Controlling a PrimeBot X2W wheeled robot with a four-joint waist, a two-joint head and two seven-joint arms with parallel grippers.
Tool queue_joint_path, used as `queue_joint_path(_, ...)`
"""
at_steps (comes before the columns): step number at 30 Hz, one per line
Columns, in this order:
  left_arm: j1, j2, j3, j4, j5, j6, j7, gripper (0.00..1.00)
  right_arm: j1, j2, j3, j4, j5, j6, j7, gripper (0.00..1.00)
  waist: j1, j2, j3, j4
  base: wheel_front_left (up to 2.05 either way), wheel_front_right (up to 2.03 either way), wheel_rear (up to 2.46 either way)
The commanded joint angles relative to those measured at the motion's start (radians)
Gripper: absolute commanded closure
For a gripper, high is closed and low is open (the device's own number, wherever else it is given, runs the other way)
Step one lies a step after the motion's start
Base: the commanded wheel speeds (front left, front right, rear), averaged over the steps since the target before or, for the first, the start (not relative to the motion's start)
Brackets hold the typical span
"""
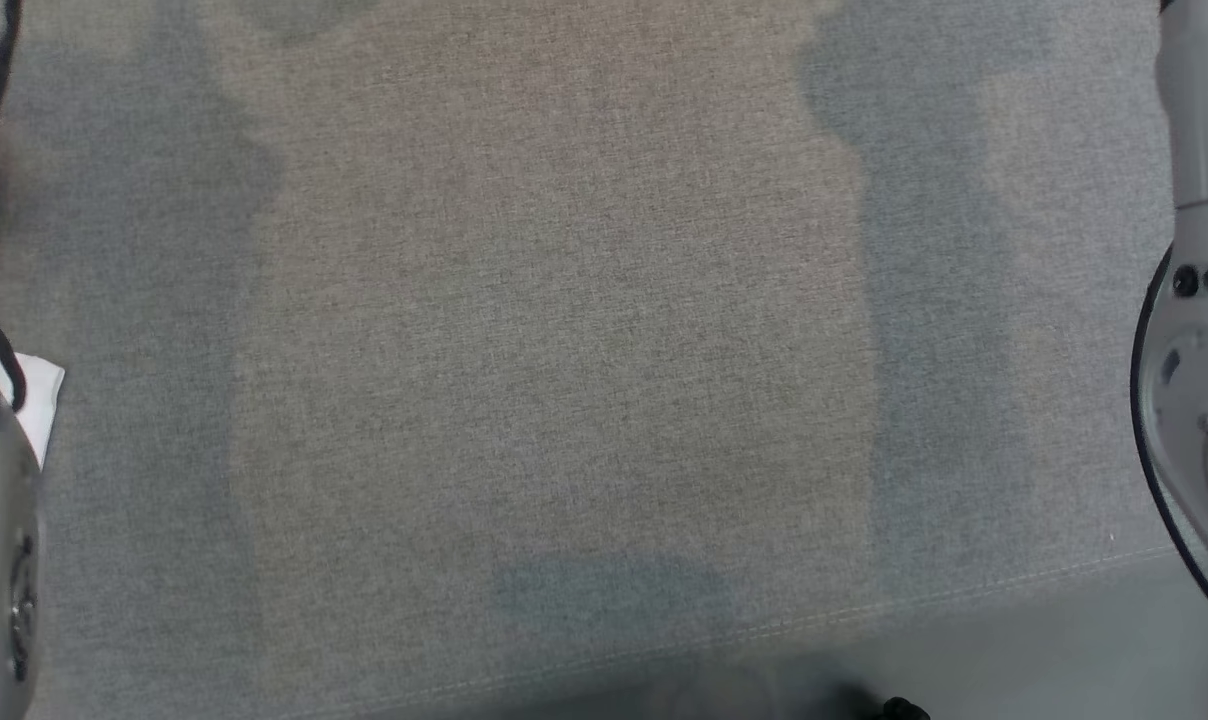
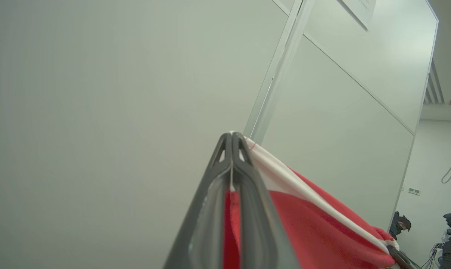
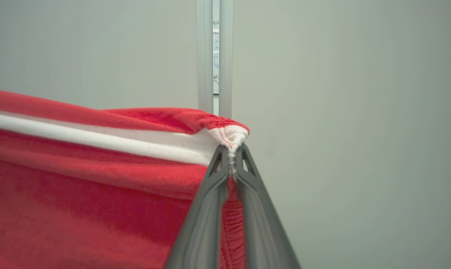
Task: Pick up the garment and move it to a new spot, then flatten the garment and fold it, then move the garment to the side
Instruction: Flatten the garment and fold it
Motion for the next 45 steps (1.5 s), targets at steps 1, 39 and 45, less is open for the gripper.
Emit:
queue_joint_path(1, 0.04, 0.004, -0.004, 0.005, -0.012, -0.001, -0.011, 1.0, 0.056, -0.01, 0.011, -0.005, -0.01, -0.004, -0.002, 1.0, -0.0001, 0.0, 0.006, 0.013, 0.0, 0.0, 0.0)
queue_joint_path(39, 1.536, 0.005, -0.235, -0.534, -0.087, 0.194, -0.012, 1.0, 1.021, -0.295, 0.379, -0.173, 0.322, -0.006, 0.279, 1.0, -0.0001, 0.0, -0.426, 0.131, 0.0, 0.0, 0.0)
queue_joint_path(45, 1.631, 0.054, -0.275, -0.561, -0.094, 0.218, 0.068, 1.0, 1.116, -0.292, 0.367, -0.208, 0.302, -0.003, 0.365, 1.0, -0.0001, 0.0, -0.461, 0.138, 0.0, 0.0, 0.0)
